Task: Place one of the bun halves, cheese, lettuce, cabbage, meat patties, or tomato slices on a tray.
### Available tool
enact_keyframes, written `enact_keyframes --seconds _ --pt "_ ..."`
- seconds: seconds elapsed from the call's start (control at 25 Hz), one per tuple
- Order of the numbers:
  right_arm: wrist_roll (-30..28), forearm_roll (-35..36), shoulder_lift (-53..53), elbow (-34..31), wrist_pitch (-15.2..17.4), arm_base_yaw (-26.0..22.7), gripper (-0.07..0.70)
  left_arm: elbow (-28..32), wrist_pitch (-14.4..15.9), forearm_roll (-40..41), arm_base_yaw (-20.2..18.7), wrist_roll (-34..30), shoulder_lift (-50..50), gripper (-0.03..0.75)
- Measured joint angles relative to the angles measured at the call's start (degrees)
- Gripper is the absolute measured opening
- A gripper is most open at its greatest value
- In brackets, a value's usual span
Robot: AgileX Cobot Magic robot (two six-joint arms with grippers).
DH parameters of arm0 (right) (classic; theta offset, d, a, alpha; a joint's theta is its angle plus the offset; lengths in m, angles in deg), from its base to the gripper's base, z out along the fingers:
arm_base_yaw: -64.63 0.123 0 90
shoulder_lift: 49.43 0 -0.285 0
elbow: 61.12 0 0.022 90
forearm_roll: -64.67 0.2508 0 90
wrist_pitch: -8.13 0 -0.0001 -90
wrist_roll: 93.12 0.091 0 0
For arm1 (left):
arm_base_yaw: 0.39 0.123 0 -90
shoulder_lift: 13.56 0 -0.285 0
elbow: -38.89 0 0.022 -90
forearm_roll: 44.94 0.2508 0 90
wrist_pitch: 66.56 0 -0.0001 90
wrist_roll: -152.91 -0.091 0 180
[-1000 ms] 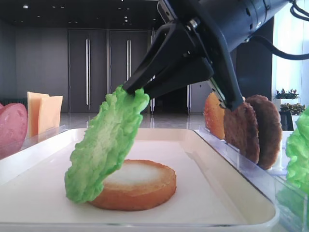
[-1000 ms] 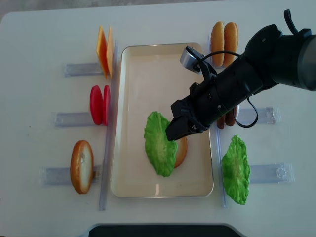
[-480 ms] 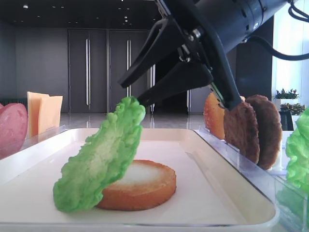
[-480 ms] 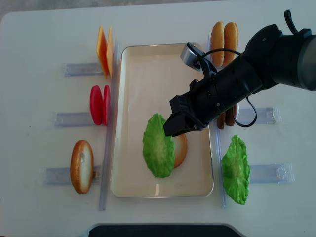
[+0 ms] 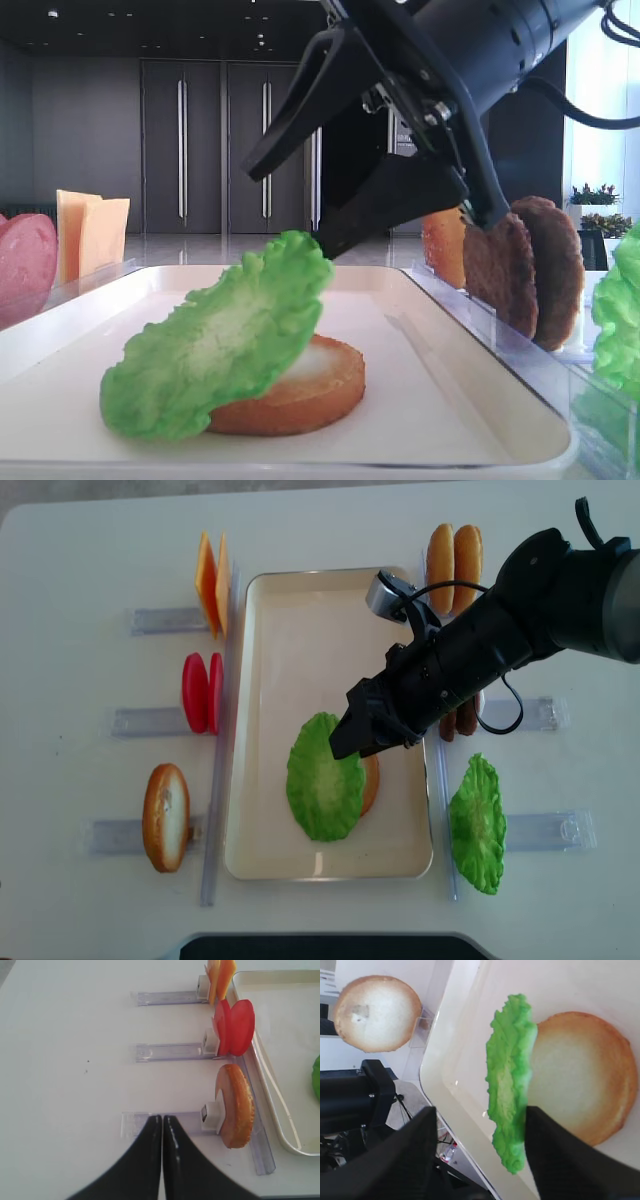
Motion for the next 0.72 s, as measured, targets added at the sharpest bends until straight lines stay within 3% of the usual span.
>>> enact_keyframes --seconds 0.24,0.52,0.72 --pt "0.1 -5.7 0.7 2.6 0.1 0.0 0.524 0.0 0.0 0.0 0.0 -0.2 0.0 0.0" --pt "4.6 -14.0 2.6 6.8 0.4 0.0 0.543 0.0 0.0 0.0 0.0 -0.2 0.0 0.0" --pt "10.8 -21.5 4.7 9.0 3.0 0.0 0.543 0.0 0.0 0.0 0.0 -0.3 0.0 0.0"
